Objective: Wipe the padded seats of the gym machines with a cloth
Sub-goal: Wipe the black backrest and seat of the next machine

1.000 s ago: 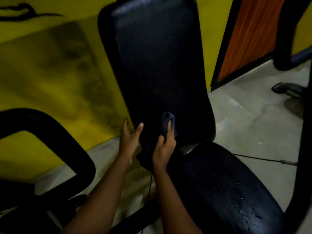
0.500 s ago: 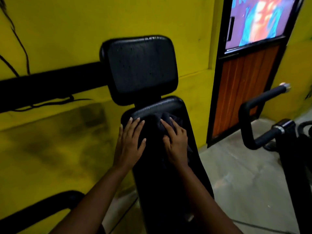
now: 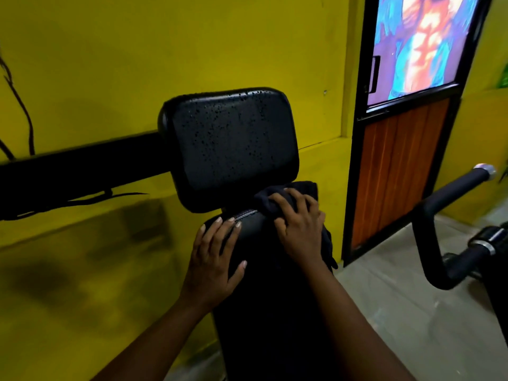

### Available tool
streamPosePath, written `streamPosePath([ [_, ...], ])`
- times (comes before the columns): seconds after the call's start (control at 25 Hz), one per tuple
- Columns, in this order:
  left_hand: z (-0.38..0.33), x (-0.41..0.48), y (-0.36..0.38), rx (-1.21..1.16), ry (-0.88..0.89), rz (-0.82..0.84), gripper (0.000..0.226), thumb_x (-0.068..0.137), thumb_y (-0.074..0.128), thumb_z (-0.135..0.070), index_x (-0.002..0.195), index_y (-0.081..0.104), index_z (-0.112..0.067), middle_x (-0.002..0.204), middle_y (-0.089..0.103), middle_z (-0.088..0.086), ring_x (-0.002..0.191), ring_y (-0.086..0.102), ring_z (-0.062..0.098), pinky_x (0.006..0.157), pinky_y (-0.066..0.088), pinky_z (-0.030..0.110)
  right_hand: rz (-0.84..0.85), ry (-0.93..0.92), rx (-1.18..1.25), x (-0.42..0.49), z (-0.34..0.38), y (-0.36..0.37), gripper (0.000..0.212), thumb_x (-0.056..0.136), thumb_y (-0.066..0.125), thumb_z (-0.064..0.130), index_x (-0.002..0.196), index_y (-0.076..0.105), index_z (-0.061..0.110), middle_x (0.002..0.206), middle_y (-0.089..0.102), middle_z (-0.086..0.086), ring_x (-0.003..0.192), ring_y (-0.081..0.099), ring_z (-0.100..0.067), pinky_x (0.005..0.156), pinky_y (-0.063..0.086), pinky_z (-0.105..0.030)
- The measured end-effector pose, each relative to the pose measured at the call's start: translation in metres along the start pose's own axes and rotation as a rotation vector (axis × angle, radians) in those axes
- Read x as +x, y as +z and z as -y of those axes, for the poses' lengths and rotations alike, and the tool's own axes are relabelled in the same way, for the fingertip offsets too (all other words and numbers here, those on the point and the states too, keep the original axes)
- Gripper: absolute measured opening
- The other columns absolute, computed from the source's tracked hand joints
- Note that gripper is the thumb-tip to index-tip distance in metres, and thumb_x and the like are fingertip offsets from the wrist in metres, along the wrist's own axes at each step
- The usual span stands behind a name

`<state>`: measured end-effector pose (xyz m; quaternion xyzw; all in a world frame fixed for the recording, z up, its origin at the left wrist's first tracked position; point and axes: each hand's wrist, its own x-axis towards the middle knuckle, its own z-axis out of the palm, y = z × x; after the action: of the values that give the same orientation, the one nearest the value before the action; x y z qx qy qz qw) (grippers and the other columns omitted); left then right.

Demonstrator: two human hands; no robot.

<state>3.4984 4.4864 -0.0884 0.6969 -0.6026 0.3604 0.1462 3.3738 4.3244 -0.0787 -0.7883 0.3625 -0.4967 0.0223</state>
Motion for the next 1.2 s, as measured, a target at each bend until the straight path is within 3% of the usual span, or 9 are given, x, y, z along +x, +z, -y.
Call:
streamPosePath([
  [0.12,-0.001,0.0,0.002,-0.003,-0.013,-0.003,0.064,0.088,0.042,-0.046,0.141,0.035,-0.011,0.145,0.033,0.007,0.137,0.028,0.027,0.114,0.02,0.046,-0.034,0.212,0.115,-0.005,0.022,0.003,0.047,0.075,0.035,0.034,0.117,0.056,0.032,0.135,0.05,-0.002,0.12,0.029,-0.023,0.09,0.035,-0.053],
  [0.32,-0.018,0.007,-0.01,0.009,-0.069,0.016,0.061,0.086,0.042,-0.041,0.139,0.041,-0.011,0.145,0.035,0.008,0.137,0.029,0.027,0.115,0.014,0.046,0.05,0.016,0.099,-0.025,0.029,0.005,0.043,0.082,0.04,0.041,0.125,0.042,0.041,0.144,0.042,0.003,0.128,0.026,-0.019,0.096,0.034,-0.048],
  [0.48,-0.035,0.036,0.001,0.096,0.211,0.083,0.064,0.084,0.043,-0.039,0.139,0.043,-0.008,0.147,0.042,0.012,0.139,0.026,0.024,0.116,0.012,0.045,0.039,0.162,0.177,-0.002,-0.012,0.003,0.051,0.084,0.031,0.051,0.132,0.043,0.038,0.146,0.039,0.003,0.133,0.026,-0.019,0.1,0.028,-0.047],
  [0.6,-0.031,0.05,0.018,0.26,0.445,0.196,0.07,0.085,0.04,-0.048,0.142,0.038,-0.007,0.15,0.034,0.016,0.141,0.023,0.029,0.113,0.017,0.05,0.149,0.373,0.527,0.019,-0.049,0.007,0.049,0.091,0.038,0.051,0.135,0.044,0.03,0.131,0.056,-0.006,0.122,0.049,-0.026,0.09,0.039,-0.037],
  [0.76,-0.032,0.052,0.029,0.42,0.505,0.193,0.08,0.086,0.034,-0.057,0.147,0.027,-0.005,0.154,0.019,0.021,0.143,0.018,0.036,0.114,0.016,0.052,0.315,0.6,0.686,-0.003,-0.088,0.018,0.044,0.097,0.038,0.045,0.136,0.045,0.027,0.127,0.058,-0.017,0.118,0.052,-0.034,0.087,0.042,-0.037],
  [0.88,-0.032,0.05,0.03,0.467,0.504,0.204,0.08,0.087,0.03,-0.057,0.148,0.023,-0.006,0.155,0.016,0.022,0.144,0.015,0.037,0.114,0.017,0.052,0.264,0.605,0.696,-0.065,-0.1,0.011,0.05,0.088,0.033,0.053,0.129,0.049,0.03,0.121,0.063,-0.009,0.113,0.056,-0.03,0.078,0.043,-0.033],
  [1.0,-0.031,0.05,0.028,0.495,0.512,0.212,0.08,0.087,0.03,-0.057,0.149,0.022,-0.006,0.155,0.015,0.023,0.144,0.015,0.037,0.113,0.019,0.053,0.215,0.498,0.701,-0.045,-0.094,0.01,0.049,0.087,0.031,0.053,0.128,0.049,0.032,0.118,0.064,-0.003,0.109,0.059,-0.026,0.08,0.047,-0.036],
  [1.08,-0.034,0.049,0.025,0.487,0.498,0.21,0.08,0.086,0.033,-0.056,0.148,0.024,-0.006,0.155,0.017,0.022,0.144,0.016,0.037,0.113,0.019,0.053,0.217,0.447,0.703,-0.013,-0.082,0.013,0.051,0.088,0.029,0.055,0.13,0.046,0.031,0.116,0.065,-0.006,0.106,0.059,-0.028,0.081,0.047,-0.041],
  [1.2,-0.054,0.044,0.032,0.343,0.427,0.181,0.076,0.083,0.041,-0.051,0.145,0.032,-0.009,0.155,0.023,0.018,0.143,0.02,0.033,0.112,0.02,0.053,0.205,0.511,0.654,-0.019,-0.085,0.019,0.055,0.089,0.027,0.052,0.127,0.05,0.02,0.109,0.066,-0.015,0.101,0.058,-0.035,0.073,0.041,-0.038],
])
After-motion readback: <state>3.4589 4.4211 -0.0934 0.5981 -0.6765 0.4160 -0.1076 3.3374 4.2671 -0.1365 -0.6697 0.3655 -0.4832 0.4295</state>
